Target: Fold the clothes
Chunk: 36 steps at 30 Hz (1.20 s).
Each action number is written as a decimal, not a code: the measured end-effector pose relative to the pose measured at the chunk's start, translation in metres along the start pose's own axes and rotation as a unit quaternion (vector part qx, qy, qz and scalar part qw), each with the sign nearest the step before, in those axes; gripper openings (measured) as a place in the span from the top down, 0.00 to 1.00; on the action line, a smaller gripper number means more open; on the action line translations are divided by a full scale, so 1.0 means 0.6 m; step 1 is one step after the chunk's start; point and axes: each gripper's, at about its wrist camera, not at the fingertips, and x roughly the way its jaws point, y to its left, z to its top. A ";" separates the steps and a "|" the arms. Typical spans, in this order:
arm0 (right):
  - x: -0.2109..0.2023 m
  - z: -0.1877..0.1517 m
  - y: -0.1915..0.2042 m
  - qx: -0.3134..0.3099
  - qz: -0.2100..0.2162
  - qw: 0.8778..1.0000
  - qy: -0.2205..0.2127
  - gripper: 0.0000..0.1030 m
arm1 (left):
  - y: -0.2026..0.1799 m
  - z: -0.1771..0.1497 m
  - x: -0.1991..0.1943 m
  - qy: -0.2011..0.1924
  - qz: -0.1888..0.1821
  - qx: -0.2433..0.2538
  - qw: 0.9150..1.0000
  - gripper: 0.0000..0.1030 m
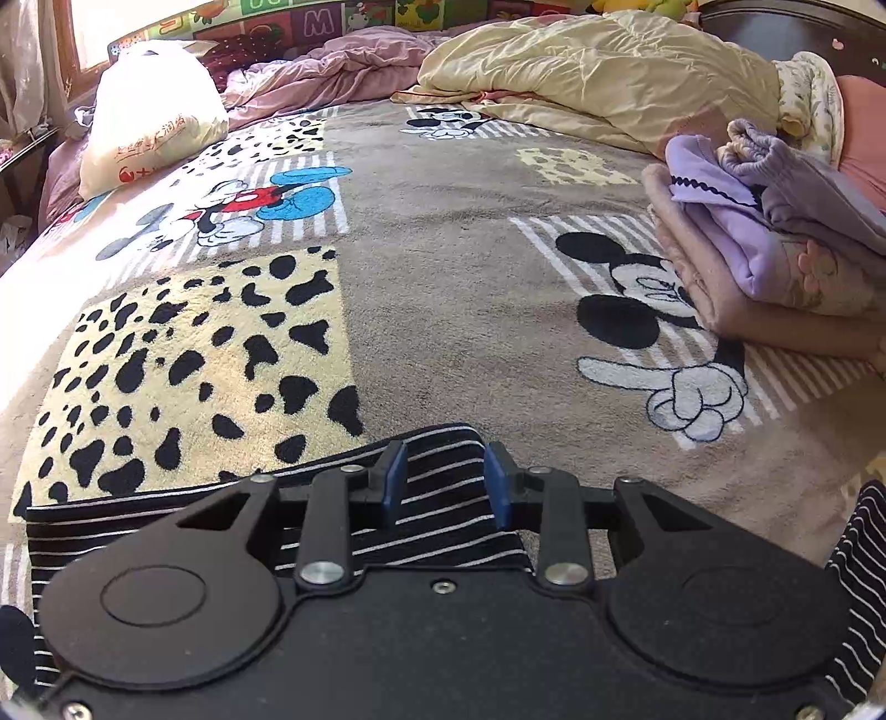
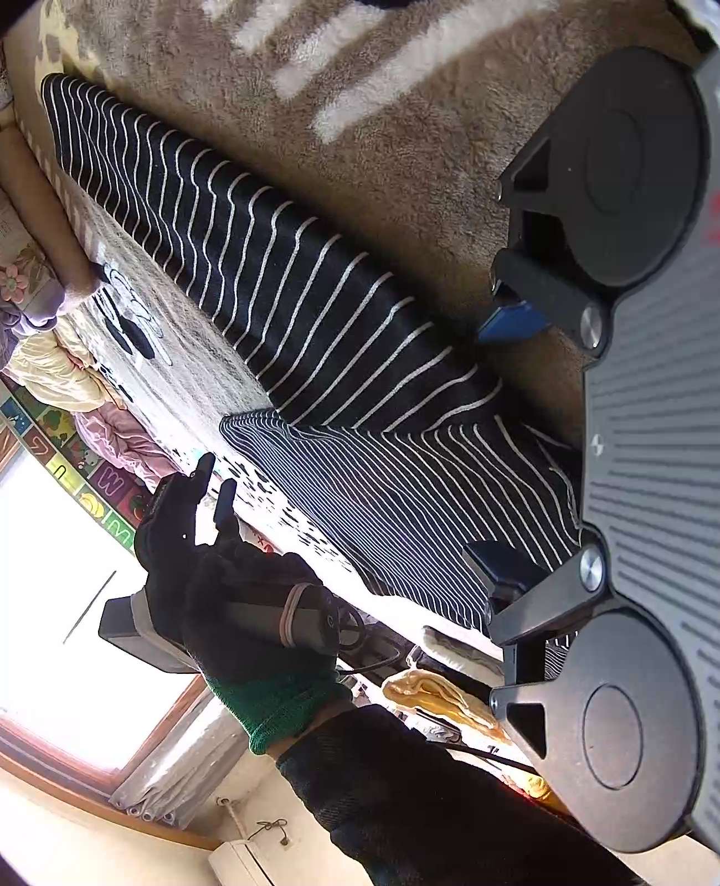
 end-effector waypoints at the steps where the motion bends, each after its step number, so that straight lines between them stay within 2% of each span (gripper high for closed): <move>1: 0.000 0.001 -0.002 0.005 -0.001 1.000 -0.002 0.29 | -0.008 -0.003 -0.002 0.006 -0.003 0.011 1.000 0.70; 7: 0.011 0.003 -0.006 0.005 -0.010 1.000 -0.023 0.34 | -0.050 -0.019 0.010 0.046 -0.005 0.069 0.997 0.70; 11: 0.019 0.011 -0.014 0.007 -0.002 0.999 -0.032 0.37 | -0.065 -0.017 0.031 0.064 0.008 0.081 0.995 0.70; 13: 0.022 0.017 -0.026 0.017 -0.001 0.999 -0.036 0.46 | -0.070 -0.016 0.044 0.072 0.015 0.085 0.994 0.70; 15: 0.025 0.023 -0.038 0.029 -0.001 0.999 -0.039 0.65 | -0.075 -0.016 0.056 0.079 0.026 0.090 0.992 0.70; 17: 0.027 0.028 -0.046 0.038 0.000 0.999 -0.039 0.75 | -0.080 -0.017 0.068 0.086 0.037 0.096 0.991 0.73; 18: 0.028 0.030 -0.051 0.043 0.000 0.998 -0.039 0.77 | -0.081 -0.018 0.072 0.087 0.044 0.098 0.990 0.78; 21: 0.031 0.032 -0.049 0.034 0.003 0.999 -0.040 0.76 | -0.077 -0.020 0.072 0.078 0.058 0.097 0.991 0.92; 27: 0.029 0.032 -0.025 -0.013 0.015 0.999 -0.046 0.75 | -0.035 -0.017 0.033 0.042 0.034 0.052 0.997 0.93; 36: 0.017 0.037 0.010 -0.085 0.042 0.993 -0.071 0.77 | 0.046 -0.024 -0.023 0.000 0.000 -0.016 1.000 0.94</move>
